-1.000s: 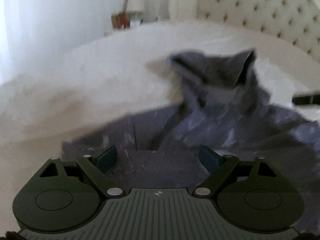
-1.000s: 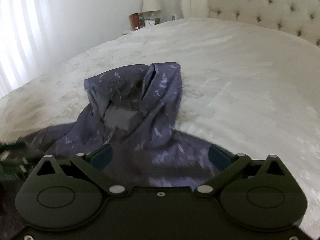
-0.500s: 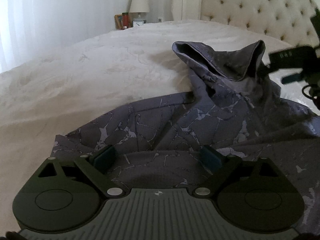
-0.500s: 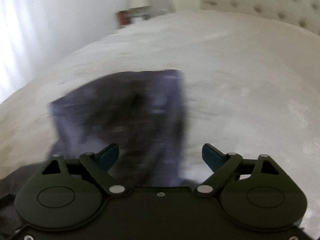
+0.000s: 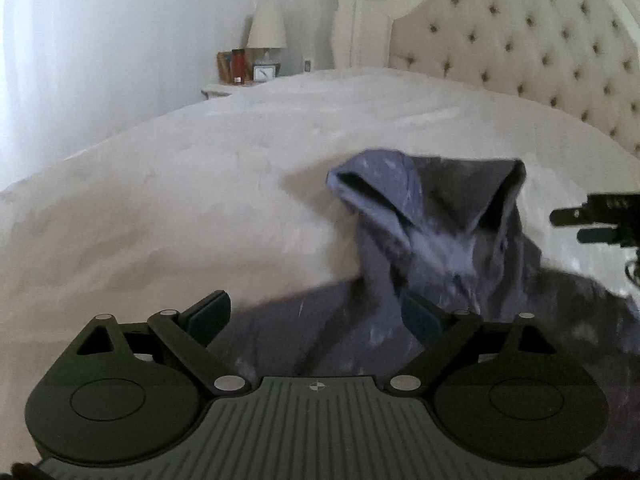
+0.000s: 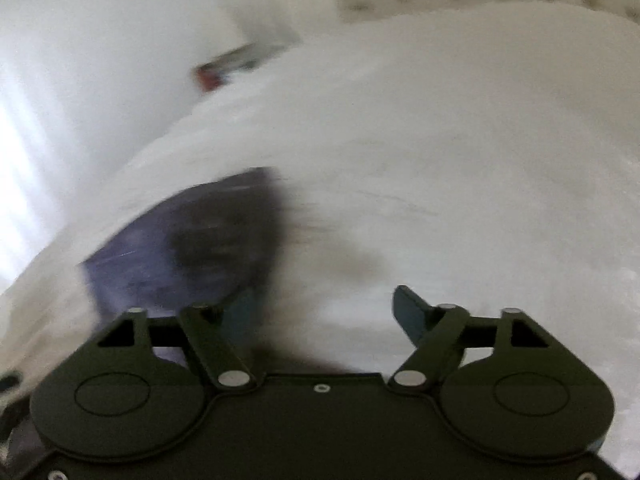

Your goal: Fold large clothes

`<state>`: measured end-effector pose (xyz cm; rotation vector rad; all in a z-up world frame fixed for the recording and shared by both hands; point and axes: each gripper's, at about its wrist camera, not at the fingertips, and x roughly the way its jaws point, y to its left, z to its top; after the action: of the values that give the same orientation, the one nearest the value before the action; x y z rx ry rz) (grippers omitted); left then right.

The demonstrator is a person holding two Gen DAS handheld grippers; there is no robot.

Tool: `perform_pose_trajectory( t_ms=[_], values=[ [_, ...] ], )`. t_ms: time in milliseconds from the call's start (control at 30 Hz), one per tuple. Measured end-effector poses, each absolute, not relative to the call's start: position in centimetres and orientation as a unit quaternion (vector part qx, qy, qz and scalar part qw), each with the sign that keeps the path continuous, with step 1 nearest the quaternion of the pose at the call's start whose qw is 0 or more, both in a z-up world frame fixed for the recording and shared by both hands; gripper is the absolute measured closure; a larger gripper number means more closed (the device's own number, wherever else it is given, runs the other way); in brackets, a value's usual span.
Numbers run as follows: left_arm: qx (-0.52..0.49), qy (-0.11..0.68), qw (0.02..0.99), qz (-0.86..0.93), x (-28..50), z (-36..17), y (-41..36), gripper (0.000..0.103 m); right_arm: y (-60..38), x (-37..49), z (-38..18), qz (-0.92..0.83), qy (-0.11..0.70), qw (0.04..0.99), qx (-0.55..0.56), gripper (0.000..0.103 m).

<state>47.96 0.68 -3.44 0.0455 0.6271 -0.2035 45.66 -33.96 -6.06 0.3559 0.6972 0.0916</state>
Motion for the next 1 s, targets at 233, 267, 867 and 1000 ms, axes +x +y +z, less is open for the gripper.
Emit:
perform_pose_trajectory(
  t_ms=[233,267,867,1000],
  values=[
    [0.017,0.315,0.944,-0.095,50.2,-3.6,-0.9,0.01,-27.5,46.8,-4.7,0.092,0.323,0.934,0.12,0.015],
    [0.019,0.316,0.944,-0.096,50.3,-3.6,-1.0,0.01,-27.1,47.4,-4.9,0.087,0.326,0.934,0.116,0.015],
    [0.043,0.227,0.967,-0.104,55.6,-2.1,-4.9,0.009,-35.6,50.6,-12.1,-0.016,0.386,0.909,0.156,0.014],
    [0.022,0.255,0.963,-0.082,58.5,-3.3,-5.5,0.009,-36.1,50.2,-12.4,-0.005,0.375,0.913,0.161,0.01]
  ],
)
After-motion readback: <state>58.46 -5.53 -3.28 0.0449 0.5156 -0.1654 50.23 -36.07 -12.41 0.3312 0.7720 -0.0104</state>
